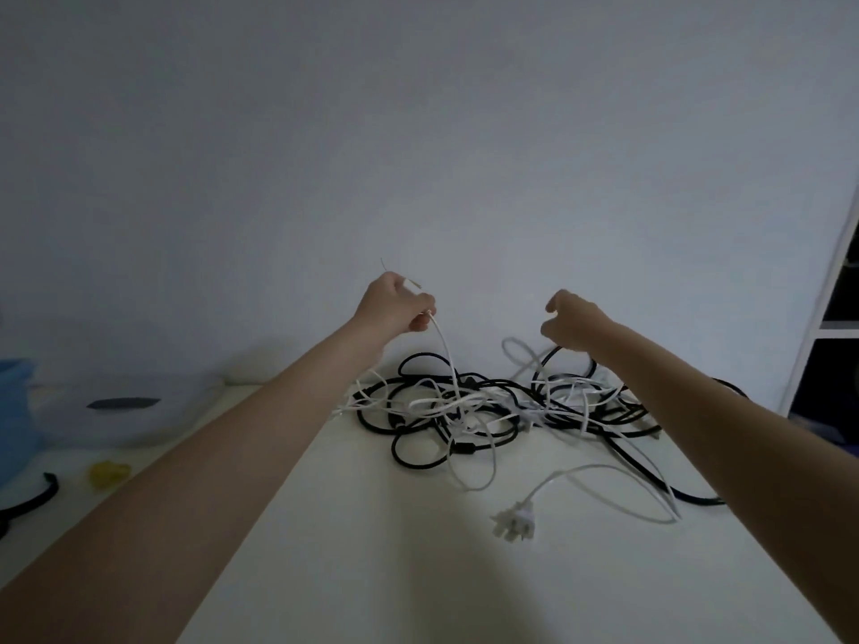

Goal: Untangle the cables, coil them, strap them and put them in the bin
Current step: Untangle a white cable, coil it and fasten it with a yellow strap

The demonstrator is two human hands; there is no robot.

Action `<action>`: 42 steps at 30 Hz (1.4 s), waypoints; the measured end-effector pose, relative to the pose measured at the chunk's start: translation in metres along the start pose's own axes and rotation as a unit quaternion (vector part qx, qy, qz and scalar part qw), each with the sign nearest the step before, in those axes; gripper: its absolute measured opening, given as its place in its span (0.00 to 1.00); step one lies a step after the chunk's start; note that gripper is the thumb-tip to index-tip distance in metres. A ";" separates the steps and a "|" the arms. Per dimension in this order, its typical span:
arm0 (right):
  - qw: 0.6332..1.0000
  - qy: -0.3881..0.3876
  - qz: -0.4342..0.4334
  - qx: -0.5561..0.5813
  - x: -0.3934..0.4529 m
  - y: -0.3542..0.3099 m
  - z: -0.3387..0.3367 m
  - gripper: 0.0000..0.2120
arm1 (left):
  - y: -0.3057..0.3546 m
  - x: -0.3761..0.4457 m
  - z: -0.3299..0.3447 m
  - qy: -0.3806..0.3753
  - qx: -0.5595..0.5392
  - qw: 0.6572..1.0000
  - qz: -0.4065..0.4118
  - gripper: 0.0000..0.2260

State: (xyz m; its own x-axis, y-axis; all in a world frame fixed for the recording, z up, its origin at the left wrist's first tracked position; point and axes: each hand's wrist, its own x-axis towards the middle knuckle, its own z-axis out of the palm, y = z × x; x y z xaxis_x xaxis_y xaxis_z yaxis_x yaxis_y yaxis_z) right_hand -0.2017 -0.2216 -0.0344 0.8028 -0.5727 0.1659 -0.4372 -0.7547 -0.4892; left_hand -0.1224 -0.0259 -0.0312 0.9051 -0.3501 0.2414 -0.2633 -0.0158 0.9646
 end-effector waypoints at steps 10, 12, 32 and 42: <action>0.920 -0.240 -0.222 0.218 -0.031 -0.044 0.022 0.08 | 0.043 -0.001 0.004 0.008 -0.251 0.964 0.089 0.05; 0.927 -0.249 -0.219 0.174 -0.027 -0.035 0.040 0.12 | 0.054 0.007 -0.012 0.068 -0.280 0.952 0.106 0.07; 0.845 -0.176 -0.125 0.490 -0.011 -0.049 0.002 0.15 | -0.005 -0.004 -0.010 -0.273 -0.169 0.940 -0.113 0.07; 0.921 -0.211 -0.143 0.296 -0.016 -0.055 0.000 0.09 | -0.006 0.001 -0.004 -0.142 -0.020 0.989 -0.022 0.11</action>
State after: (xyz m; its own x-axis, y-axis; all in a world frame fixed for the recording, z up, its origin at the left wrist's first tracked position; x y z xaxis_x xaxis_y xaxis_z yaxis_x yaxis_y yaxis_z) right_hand -0.1904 -0.1709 -0.0099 0.9913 -0.1092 0.0739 0.0129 -0.4772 -0.8787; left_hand -0.1182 -0.0227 -0.0364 0.7839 -0.5987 0.1646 -0.2068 -0.0018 0.9784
